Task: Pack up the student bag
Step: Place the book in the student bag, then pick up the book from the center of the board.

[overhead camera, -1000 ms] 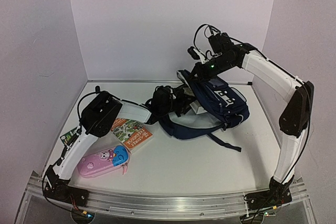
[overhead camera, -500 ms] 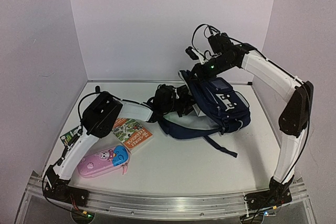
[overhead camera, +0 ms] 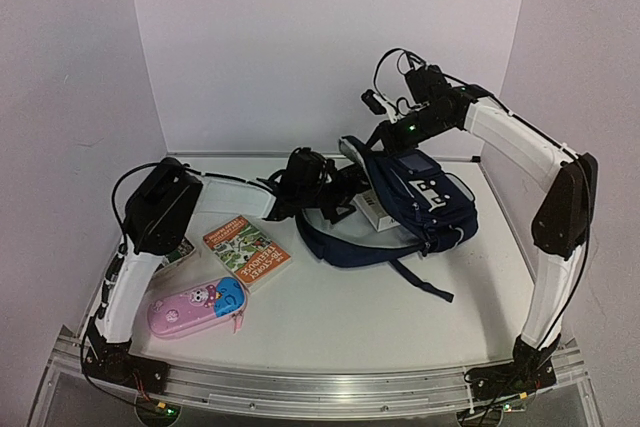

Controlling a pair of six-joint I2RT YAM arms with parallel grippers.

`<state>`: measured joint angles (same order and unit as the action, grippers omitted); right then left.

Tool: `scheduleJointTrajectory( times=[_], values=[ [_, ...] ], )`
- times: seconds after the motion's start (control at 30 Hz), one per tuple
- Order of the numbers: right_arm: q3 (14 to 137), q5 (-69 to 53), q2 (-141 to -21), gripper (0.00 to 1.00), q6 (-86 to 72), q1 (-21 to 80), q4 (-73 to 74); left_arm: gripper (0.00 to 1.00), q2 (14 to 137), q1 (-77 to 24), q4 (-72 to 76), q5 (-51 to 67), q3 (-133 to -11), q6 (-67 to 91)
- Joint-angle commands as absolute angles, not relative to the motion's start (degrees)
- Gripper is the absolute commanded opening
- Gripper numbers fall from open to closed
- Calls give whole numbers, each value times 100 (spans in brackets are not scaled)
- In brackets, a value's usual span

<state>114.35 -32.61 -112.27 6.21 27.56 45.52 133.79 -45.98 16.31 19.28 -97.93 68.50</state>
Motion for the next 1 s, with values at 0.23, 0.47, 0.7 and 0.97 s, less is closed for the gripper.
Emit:
scheduleJointTrajectory(
  times=[0.23, 0.47, 0.7, 0.97],
  values=[
    [11143, -3163, -10809, 0, 1121, 2031, 4171, 100, 12012, -4557, 595, 1077, -9262, 5755],
    [10915, -3342, -11043, 0, 1131, 1971, 4197, 100, 11015, -4442, -294, 508, -8298, 5319],
    [10409, -3309, -11113, 29, 1081, 2192, 4190, 100, 9780, -4408, -890, -512, -6926, 5571],
    [10240, -3097, -11026, 86, 939, 2834, 4184, 100, 8855, -4260, -1647, -1241, -5863, 6505]
  ],
)
